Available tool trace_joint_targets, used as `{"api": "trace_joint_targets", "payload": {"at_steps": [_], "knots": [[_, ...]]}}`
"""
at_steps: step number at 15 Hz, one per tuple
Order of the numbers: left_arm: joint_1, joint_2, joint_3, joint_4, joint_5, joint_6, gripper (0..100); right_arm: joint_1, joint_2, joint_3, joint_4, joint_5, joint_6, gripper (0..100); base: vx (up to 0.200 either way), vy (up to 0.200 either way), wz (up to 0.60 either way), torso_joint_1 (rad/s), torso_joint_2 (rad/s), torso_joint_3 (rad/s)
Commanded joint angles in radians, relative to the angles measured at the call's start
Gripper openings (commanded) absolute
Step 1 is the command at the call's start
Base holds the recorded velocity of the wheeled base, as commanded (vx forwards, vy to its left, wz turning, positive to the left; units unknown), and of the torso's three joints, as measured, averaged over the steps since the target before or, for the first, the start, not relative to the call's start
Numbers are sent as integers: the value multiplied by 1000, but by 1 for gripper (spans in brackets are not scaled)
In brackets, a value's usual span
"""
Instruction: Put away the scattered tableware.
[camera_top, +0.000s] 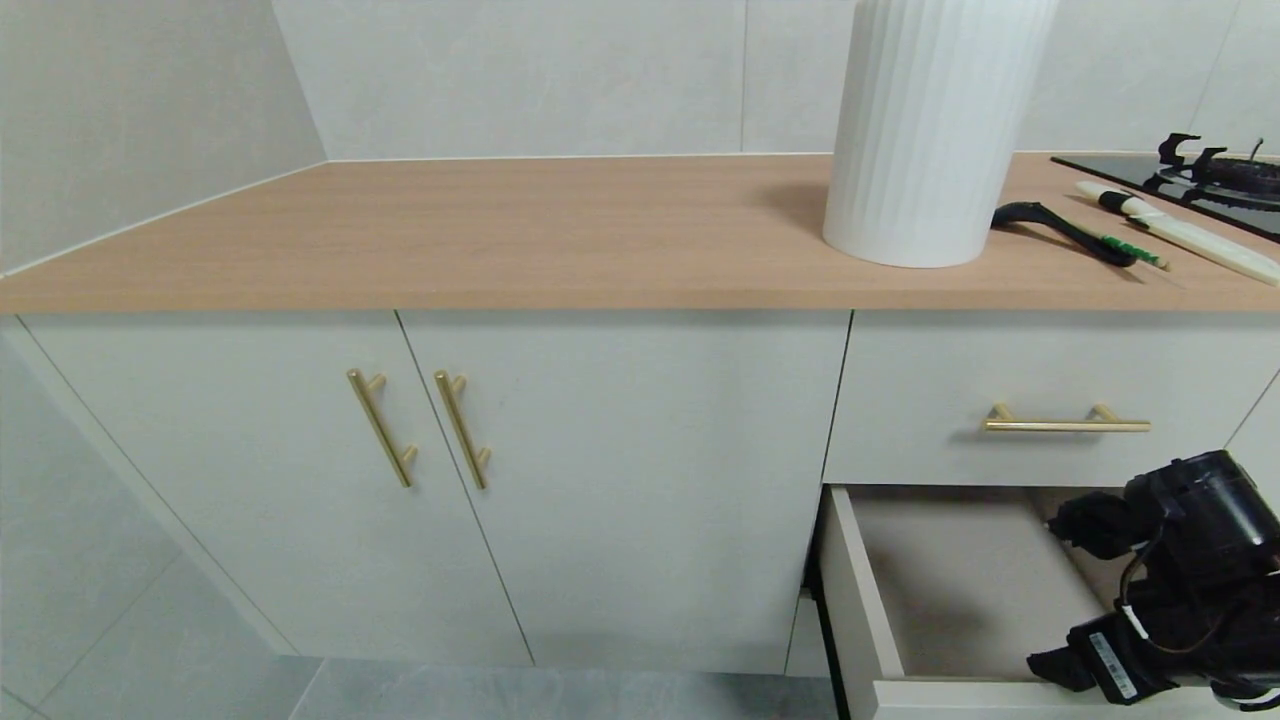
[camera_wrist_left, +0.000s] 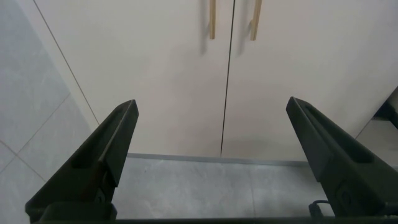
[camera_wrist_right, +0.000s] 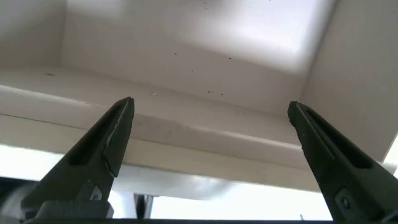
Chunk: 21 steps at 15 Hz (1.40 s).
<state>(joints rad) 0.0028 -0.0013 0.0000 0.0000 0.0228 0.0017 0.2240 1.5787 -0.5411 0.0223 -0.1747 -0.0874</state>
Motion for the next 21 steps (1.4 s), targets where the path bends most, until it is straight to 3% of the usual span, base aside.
{"api": "trace_joint_targets", "payload": {"at_steps": [1,7,11,15,21], "knots": [[0,1,0,0,0,0,100,9,-5,7,64,0,-23,100,0,0,0,0,0,0],[2,1,0,0,0,0,100,77,-45,7,286,-5,-75,100,0,0,0,0,0,0],[0,1,0,0,0,0,100,64,-66,-34,263,-8,-67,100,0,0,0,0,0,0],[0,1,0,0,0,0,100,47,-224,-112,182,6,112,100,0,0,0,0,0,0],[0,1,0,0,0,0,100,46,-454,-163,182,49,104,100,0,0,0,0,0,0]]}}
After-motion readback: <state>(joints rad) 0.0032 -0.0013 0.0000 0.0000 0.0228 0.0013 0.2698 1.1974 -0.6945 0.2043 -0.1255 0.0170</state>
